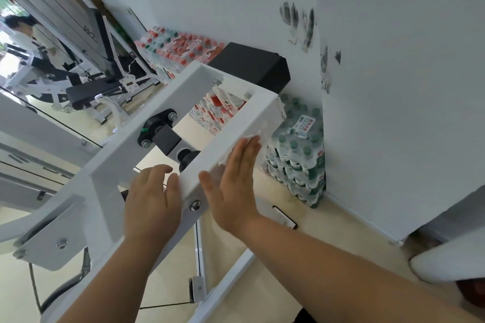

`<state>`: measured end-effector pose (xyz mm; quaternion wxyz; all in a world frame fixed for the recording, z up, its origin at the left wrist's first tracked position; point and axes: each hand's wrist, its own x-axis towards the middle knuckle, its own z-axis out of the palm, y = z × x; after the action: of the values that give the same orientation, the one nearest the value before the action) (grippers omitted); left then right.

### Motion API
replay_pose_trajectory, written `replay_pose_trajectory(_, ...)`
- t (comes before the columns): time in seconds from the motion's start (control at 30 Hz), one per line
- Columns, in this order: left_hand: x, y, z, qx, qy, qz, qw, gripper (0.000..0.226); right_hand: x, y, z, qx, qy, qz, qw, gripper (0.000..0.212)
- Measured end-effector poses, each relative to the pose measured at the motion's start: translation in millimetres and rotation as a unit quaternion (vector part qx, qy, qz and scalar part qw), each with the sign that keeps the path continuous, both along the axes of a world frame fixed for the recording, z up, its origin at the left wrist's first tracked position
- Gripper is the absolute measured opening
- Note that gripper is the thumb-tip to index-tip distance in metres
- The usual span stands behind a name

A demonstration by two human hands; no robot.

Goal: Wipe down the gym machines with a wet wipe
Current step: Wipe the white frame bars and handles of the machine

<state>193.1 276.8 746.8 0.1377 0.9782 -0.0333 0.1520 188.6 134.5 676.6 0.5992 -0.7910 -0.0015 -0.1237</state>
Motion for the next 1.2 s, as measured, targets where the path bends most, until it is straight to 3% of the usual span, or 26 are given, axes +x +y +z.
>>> replay_pose_trajectory(0.2,-1,-14,12,0.044,-0.009,-0.055,0.997,0.044,71,-66,31,0.095,0.015,-0.151,0.984,0.114)
replay_pose_trajectory(0.37,32,-74,25,0.071,0.026,-0.109,0.991,0.044,85,-101,27,0.107,0.017,-0.165,0.98,0.097)
replay_pose_trajectory(0.53,66,-108,13,0.057,0.063,-0.13,0.988,0.057,84,-106,32,0.002,-0.126,-0.115,0.985,0.092)
replay_pose_trajectory(0.7,70,-105,7,0.04,0.053,-0.106,0.992,0.049,79,-121,0,-0.005,-0.165,-0.062,0.984,0.089)
replay_pose_trajectory(0.87,71,-108,6,0.053,0.046,-0.116,0.991,0.045,91,-116,0,0.064,-0.128,-0.118,0.983,0.088)
replay_pose_trajectory(0.97,71,-107,6,0.05,0.05,-0.121,0.99,0.048,89,-105,9,0.009,-0.143,-0.142,0.979,0.086)
replay_pose_trajectory(1.03,71,-108,6,0.047,0.052,-0.12,0.99,0.048,86,-106,2,-0.03,-0.157,-0.119,0.98,0.089)
replay_pose_trajectory(1.13,70,-108,7,0.035,0.048,-0.11,0.992,0.044,85,-118,-17,0.024,-0.109,-0.072,0.991,0.094)
replay_pose_trajectory(1.2,68,-108,9,0.021,0.044,-0.113,0.992,0.045,81,-117,-15,0.004,-0.093,-0.059,0.994,0.101)
